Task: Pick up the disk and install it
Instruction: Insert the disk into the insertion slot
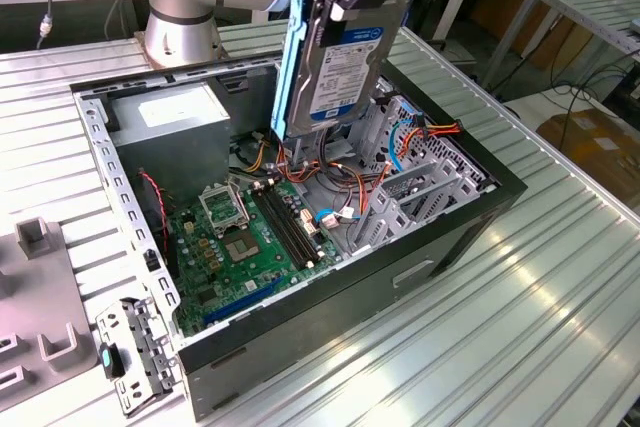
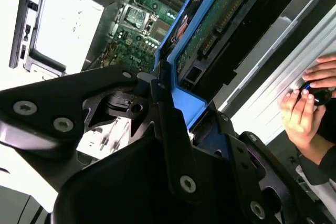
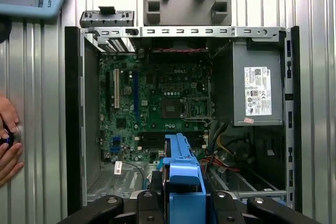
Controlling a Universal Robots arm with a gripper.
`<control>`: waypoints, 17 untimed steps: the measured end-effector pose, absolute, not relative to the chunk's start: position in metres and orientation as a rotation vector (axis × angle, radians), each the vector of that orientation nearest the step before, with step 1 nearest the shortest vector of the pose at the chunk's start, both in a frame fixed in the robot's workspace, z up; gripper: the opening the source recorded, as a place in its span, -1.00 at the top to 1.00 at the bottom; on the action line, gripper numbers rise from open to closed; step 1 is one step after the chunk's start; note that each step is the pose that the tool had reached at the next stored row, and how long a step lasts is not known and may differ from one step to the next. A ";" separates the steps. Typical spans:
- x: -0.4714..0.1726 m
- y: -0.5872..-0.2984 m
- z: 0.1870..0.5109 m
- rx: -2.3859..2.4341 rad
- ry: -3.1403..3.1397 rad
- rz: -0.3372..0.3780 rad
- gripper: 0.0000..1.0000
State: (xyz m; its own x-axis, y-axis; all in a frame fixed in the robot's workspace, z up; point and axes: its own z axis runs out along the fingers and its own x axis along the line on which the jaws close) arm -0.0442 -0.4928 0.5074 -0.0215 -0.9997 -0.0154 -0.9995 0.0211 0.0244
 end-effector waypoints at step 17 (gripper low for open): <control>-0.037 -0.529 0.502 2.189 -2.239 -0.038 0.26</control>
